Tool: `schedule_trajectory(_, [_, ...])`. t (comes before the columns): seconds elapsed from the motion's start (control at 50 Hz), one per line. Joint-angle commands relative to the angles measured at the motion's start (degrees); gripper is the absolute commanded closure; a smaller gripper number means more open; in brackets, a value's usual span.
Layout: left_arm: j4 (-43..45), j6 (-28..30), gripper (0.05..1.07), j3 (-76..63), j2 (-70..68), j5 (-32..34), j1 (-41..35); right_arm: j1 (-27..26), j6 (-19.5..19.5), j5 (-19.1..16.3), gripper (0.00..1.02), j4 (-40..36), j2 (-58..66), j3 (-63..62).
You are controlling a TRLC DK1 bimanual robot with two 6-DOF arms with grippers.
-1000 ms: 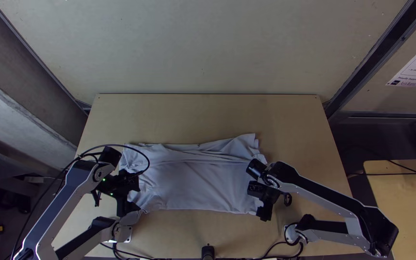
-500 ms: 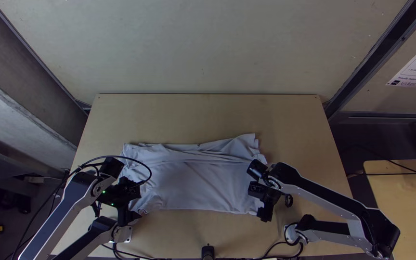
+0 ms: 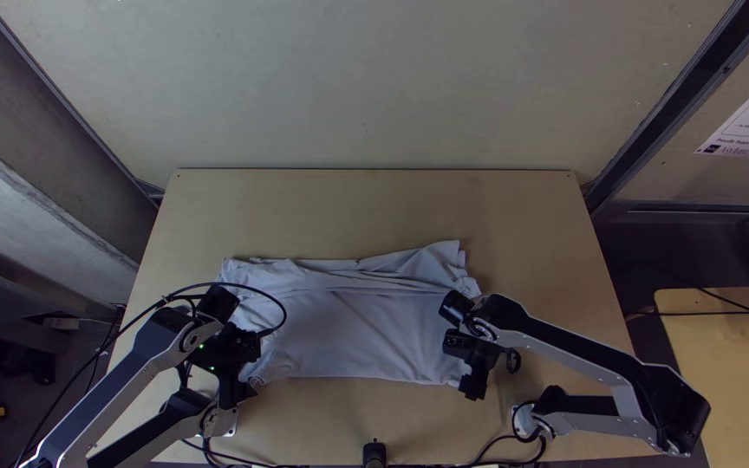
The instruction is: Fold the t-shirt
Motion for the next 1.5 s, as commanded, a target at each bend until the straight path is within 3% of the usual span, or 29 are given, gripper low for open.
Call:
schedule_trajectory(0.0, [0.6,-1.1,0.11,-1.3,0.4,-0.5,-0.5,1.4,1.9,0.2,0.17,0.3,2.8,0.0])
schedule_trajectory(0.12, [1.9,-1.2,0.16,-2.0,0.2,-0.8,-0.7,1.9,2.2,0.1,0.36,2.1,3.5,0.2])
schedule_trajectory(0.38, [4.3,-0.7,0.17,-4.3,-0.4,-2.7,-1.1,1.8,3.0,0.3,0.37,2.8,4.6,1.2])
schedule_trajectory(0.5, [4.8,-0.9,0.22,-4.7,-0.1,-2.7,-1.8,1.7,3.2,0.3,0.46,3.7,5.6,1.5])
schedule_trajectory(0.62, [6.7,-1.1,0.26,-5.6,-0.9,-2.9,-2.1,1.7,3.2,0.3,0.49,4.0,6.1,1.2])
schedule_trajectory(0.66, [7.0,-1.1,0.26,-5.8,-1.3,-3.2,-2.1,1.7,3.2,0.3,0.56,4.1,6.1,1.1])
schedule_trajectory(0.72, [7.3,-0.9,0.39,-5.9,-2.0,-3.5,-2.1,1.8,3.1,0.3,0.66,4.4,6.1,1.2])
schedule_trajectory(0.86, [8.2,-0.4,0.73,-6.7,-4.2,-3.5,-2.1,1.7,2.8,0.2,0.77,4.4,6.3,1.2])
schedule_trajectory(0.98, [8.3,0.1,0.84,-7.2,-5.0,-3.5,-2.0,1.8,2.2,0.2,0.91,4.4,6.3,1.1])
schedule_trajectory(1.04, [8.9,0.5,0.95,-7.7,-5.4,-3.5,-1.9,1.7,1.8,0.2,1.00,4.5,6.3,1.0])
schedule_trajectory(1.48, [9.7,3.1,1.04,-4.1,-5.6,-3.5,0.6,-0.3,1.5,0.2,1.00,1.8,2.3,1.7])
